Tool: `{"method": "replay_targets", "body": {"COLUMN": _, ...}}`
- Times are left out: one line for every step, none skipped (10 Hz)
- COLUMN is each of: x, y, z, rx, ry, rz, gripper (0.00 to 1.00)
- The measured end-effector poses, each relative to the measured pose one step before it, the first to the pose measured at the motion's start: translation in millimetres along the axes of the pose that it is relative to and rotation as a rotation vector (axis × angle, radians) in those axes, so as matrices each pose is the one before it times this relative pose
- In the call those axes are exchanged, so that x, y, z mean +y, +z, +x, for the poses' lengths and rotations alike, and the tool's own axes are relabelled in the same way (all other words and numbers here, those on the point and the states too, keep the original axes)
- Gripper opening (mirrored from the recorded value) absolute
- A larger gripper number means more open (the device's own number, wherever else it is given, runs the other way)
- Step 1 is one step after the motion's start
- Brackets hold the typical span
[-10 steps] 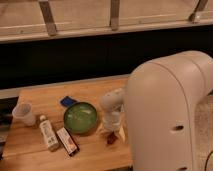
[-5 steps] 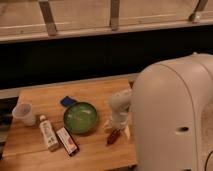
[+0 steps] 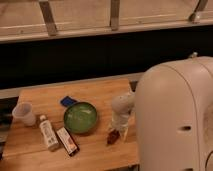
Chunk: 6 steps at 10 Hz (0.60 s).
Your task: Drag the pepper across the table
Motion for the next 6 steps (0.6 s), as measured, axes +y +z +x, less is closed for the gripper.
{"method": "replay_targets", "body": {"x": -1.49, "y": 0.51, "z": -0.27, "rx": 0.00315, "ry": 0.00479, "rz": -0.00354, "gripper": 0.32}}
{"method": "replay_targets", "body": {"x": -1.21, "y": 0.06, "z": -0.22, "rx": 0.00228, "ry": 0.00298, "rz": -0.00349, "gripper": 0.21}}
{"method": "replay_targets", "body": {"x": -0.8, "y": 0.19, "z": 0.39, "rx": 0.00197, "ry": 0.00008, "rz": -0.00242, "gripper": 0.12}}
{"method": "replay_targets", "body": {"x": 0.34, "y": -1.32, "z": -0.02, "rx": -0.00112, "ry": -0.00123, "rz": -0.00404, "gripper": 0.04}}
{"method": "replay_targets", "body": {"x": 0.18, "y": -2.38, "z": -0.89, "rx": -0.00368, "ry": -0.00111, "rz": -0.0023, "gripper": 0.0}}
{"method": "replay_targets", "body": {"x": 0.56, "y": -2.39, "z": -1.26, "rx": -0.0052, "ry": -0.00332, "rz": 0.00079, "gripper": 0.0}}
